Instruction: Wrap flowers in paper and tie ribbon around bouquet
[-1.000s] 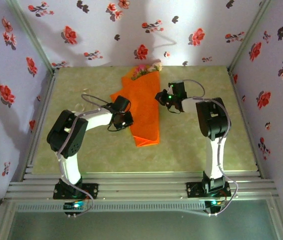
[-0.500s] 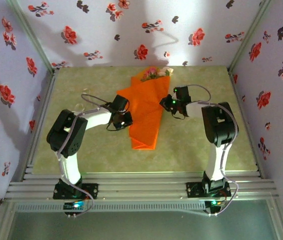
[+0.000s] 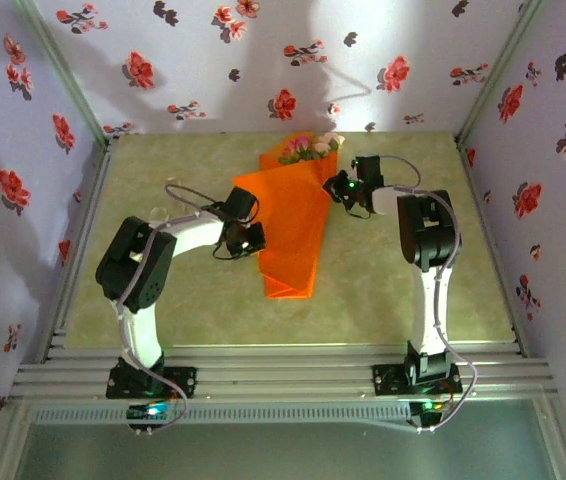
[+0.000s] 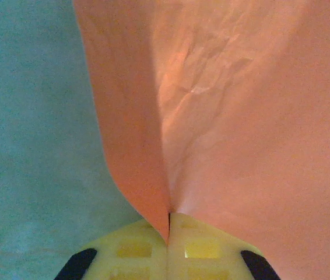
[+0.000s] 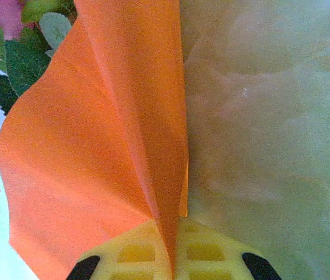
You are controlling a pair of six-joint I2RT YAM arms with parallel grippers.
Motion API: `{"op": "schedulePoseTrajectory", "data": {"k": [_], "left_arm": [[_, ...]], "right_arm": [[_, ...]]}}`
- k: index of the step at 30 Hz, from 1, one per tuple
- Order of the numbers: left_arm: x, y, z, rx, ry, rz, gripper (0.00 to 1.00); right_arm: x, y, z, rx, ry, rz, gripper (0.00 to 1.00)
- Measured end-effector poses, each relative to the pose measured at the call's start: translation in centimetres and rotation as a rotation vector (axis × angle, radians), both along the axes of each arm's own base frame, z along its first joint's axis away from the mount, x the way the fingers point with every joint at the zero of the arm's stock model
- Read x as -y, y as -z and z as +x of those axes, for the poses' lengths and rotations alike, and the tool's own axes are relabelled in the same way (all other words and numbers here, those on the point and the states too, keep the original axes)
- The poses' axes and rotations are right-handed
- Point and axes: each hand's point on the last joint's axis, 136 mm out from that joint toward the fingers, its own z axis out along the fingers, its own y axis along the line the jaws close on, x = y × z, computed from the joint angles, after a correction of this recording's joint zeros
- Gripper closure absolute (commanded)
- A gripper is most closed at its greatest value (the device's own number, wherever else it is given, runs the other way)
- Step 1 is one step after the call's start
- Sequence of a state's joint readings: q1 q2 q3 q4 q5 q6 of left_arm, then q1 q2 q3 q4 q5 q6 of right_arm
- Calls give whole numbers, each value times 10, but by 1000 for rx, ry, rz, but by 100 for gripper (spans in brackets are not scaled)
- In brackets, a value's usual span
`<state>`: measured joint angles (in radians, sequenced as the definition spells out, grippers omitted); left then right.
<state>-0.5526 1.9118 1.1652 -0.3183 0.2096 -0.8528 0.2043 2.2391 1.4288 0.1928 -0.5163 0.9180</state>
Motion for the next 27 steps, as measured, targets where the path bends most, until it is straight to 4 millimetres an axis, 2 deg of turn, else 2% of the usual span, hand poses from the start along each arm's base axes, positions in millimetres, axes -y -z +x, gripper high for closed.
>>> {"op": "schedulePoseTrajectory", "data": {"k": [1, 2, 3, 5, 6, 7, 8, 10, 14, 15, 16, 18, 20, 22, 25, 27], "left_arm": [[0, 0, 0, 0, -1, -1, 100], [0, 0, 0, -1, -1, -1, 100], [0, 0, 0, -1, 0, -1, 100], [0, 0, 0, -1, 0, -2, 100], [0, 0, 0, -2, 0, -2, 100], [0, 0, 0, -2, 0, -2, 100], [0, 0, 0, -2, 0, -2, 100], [0, 0, 0, -2, 0, -3, 100], [0, 0, 0, -6, 0, -7, 100], [0, 0, 0, -7, 1, -8, 100], [1, 0, 0, -7, 1, -8, 100], [1, 0, 0, -7, 1, -8, 100], [1, 0, 0, -8, 1, -8, 100], [1, 0, 0, -8, 1, -9, 100], [1, 1, 0, -10, 1, -10, 100], [1, 1, 0, -11, 1, -12, 100]], "right_arm": [[0, -1, 0, -2, 1, 0, 66], [0, -1, 1, -1, 2, 0, 56], [2, -3, 4, 5, 8, -5, 51], [7, -7, 11, 19, 21, -14, 50], [10, -10, 17, 30, 28, -14, 53], [13, -13, 23, 39, 37, -14, 60], [15, -15, 28, 49, 39, -16, 69], [18, -16, 39, 64, 49, -21, 98], [22, -9, 43, 47, 57, -32, 100], [23, -9, 43, 44, 58, -34, 84], [23, -9, 43, 42, 59, -36, 60], [23, -8, 42, 37, 57, -38, 35], [21, -9, 40, 32, 47, -31, 31], [20, -19, 32, 30, 42, -30, 30], [17, -19, -13, -37, 23, -34, 30], [8, -14, -59, -98, -6, -34, 30]]}}
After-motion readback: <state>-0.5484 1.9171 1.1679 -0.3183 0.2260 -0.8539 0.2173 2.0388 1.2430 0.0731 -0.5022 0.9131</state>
